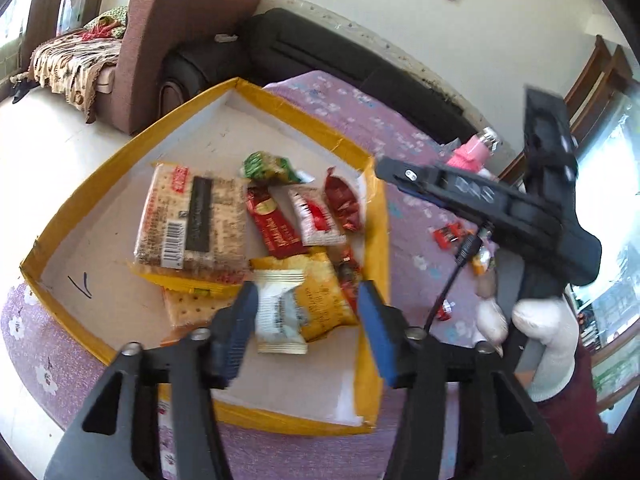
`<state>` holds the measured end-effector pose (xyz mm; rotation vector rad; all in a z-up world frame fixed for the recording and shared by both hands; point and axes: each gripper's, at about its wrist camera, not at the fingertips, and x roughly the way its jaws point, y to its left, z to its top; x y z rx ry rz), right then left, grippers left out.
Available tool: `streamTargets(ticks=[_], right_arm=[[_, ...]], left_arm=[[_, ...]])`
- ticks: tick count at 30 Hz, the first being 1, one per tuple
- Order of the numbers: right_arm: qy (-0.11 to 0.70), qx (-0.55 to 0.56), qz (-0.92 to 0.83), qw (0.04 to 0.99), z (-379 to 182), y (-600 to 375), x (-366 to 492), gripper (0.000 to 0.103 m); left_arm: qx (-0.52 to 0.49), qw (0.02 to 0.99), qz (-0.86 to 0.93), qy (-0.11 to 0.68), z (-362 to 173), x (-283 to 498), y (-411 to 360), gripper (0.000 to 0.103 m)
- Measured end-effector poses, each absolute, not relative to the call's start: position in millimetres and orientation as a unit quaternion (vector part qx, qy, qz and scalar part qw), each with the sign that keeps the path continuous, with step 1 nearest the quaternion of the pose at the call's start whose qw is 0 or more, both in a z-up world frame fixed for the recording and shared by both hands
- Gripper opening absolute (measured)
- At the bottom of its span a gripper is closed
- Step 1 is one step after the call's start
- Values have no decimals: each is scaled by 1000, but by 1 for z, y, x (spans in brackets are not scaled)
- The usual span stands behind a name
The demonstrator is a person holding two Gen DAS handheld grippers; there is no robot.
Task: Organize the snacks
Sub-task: 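Carry the candy pack and wafer into the tray and open both tools, then withdraw both open tools from the tray toward the red candies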
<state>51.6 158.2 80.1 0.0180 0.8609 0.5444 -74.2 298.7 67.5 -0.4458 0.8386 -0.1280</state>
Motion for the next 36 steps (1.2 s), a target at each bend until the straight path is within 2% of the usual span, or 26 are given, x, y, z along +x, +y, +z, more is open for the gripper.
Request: streamTargets(ticks=[4,15,27,30,33,36], right_arm=[[401,17,243,883,93,108,34,46],[448,68,170,875,55,-23,0,49],[449,91,217,862,32,5,18,48],[458,87,227,855,33,37,44,45],[470,73,227,850,31,67,66,34],[486,45,221,844,24,98,83,32]], left_arm=[[-246,888,-80,380,76,-84,298,59],[-210,876,-131,415,77,-89,237,59],[-194,871,-139,429,74,-83,215,59],[-190,871,-144,430,75,-82,213,59],[-190,871,-146,429,76,-82,216,59],[-193,871,-144,429,75,-80,223,59]])
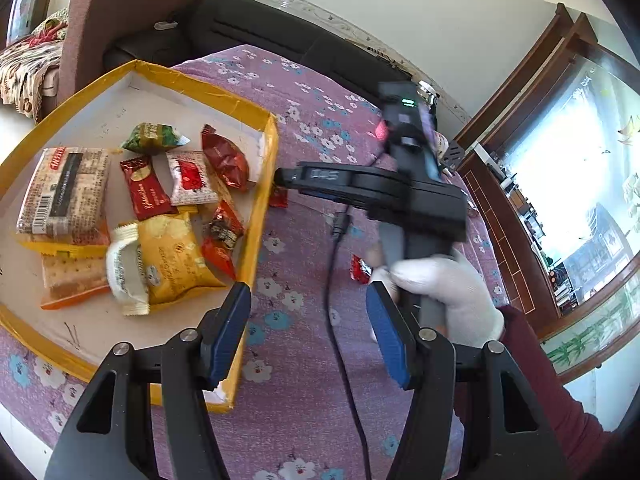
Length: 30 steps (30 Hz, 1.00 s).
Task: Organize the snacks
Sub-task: 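Withdraw both open tools from the tray toward the red candies, then grasp a red candy with the right tool while the left tool grasps another red candy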
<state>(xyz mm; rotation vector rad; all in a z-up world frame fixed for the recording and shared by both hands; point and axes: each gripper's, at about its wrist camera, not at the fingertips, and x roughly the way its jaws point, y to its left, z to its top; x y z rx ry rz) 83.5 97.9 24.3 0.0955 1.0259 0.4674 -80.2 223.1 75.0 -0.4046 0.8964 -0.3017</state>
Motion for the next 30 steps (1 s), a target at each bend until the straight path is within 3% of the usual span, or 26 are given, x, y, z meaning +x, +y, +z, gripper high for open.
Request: streamTargets(ticks=[6,13,15,17,18,19,30], right_arm=[[499,11,217,839,13,117,84,18],[538,-15,246,806,18,84,25,19],[520,30,279,807,32,53,5,22],[493,51,278,823,45,27,-7,37],[479,45,267,835,50,16,-12,52],[464,30,251,849,53,6,-17,55],[461,-4,241,854,11,21,2,54]], left_arm=[[-208,867,-139,430,69,-78,236,59],[-211,865,-147,430,68,-81,235,59],[-208,864,-153,431,69,-81,231,59],[-202,864,-158,434,69,-81,223,59],[-199,863,-162,435,69,-81,219,59],[-194,863,-166,437,69,-81,214,59],[-115,854,-195,468,61,-81,159,59]])
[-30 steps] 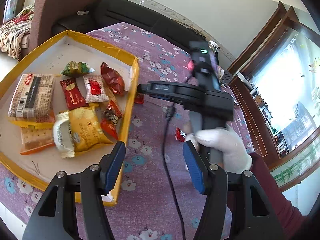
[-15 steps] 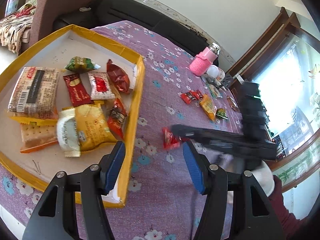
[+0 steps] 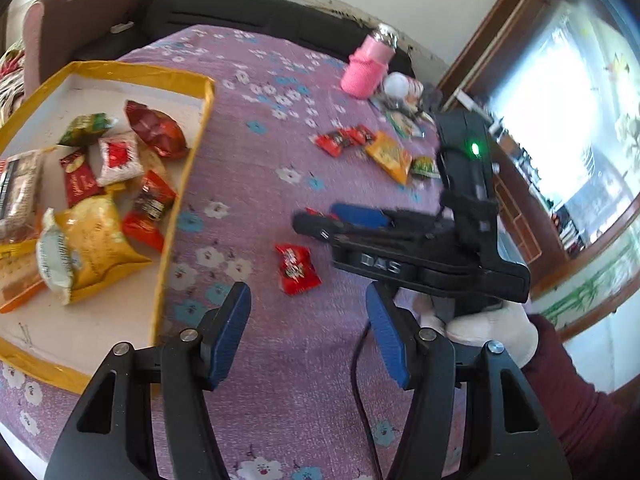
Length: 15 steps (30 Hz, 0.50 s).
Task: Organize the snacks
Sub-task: 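Grasp a red candy with the right tool while the left tool grasps another red candy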
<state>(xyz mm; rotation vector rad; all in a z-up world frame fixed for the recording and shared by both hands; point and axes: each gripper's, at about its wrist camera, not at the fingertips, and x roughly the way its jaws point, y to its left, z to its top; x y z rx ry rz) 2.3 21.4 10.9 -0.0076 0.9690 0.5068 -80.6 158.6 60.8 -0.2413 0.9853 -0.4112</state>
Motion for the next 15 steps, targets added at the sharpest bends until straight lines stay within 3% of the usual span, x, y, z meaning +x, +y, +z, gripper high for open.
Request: streamTargets(ticks=[3,15], right_arm=[[457,-28,238,857,10,28,0,25],[455,42,207,865,15,-40,-16,20]], left_arm=[[-107,850,-196,477,54,-79,152,59],[-58,850,-189,489,33,-49,119,58]])
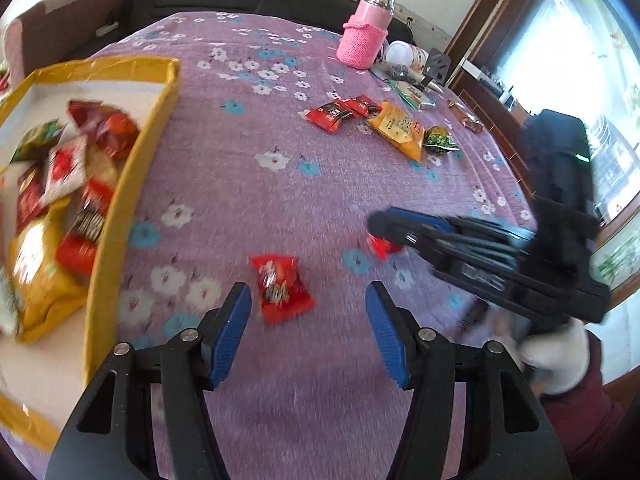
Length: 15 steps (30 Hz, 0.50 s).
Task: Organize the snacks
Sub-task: 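Grasp a red candy with the right tool while the left tool grasps another red candy, then carry both red candies into the tray and open both tools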
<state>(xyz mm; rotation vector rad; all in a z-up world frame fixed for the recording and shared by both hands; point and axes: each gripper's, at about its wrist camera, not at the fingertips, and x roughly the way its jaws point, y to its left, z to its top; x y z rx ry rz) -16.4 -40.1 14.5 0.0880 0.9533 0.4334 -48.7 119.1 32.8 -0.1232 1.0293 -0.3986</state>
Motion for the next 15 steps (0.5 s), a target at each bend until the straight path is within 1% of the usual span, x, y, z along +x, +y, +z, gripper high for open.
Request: streamTargets(ticks=[1,2,3,4,5,10,15], right_arm=[[454,50,208,865,15,-46,-19,20],[453,57,209,865,16,-50,-21,20],[451,62,209,866,17,-54,-24,20],[449,64,209,867,18,-56,-26,20],[447,67,209,867,19,-59,-28,20],[438,78,214,869,25,-63,-36,20],[434,94,230,866,34,-58,-44,20]], left_arm=[[-47,852,-185,488,30,-45,115,54],[-30,852,-181,489,26,-40,110,41],[-21,850,-179,494,21,-35,107,33],[-14,858,-176,483,22,-35,106,23],[-12,855,-179,486,21,-35,106,20],[-30,857,-177,483,21,-40,114,19],[-71,865,-175,465,40,-49,133,19]])
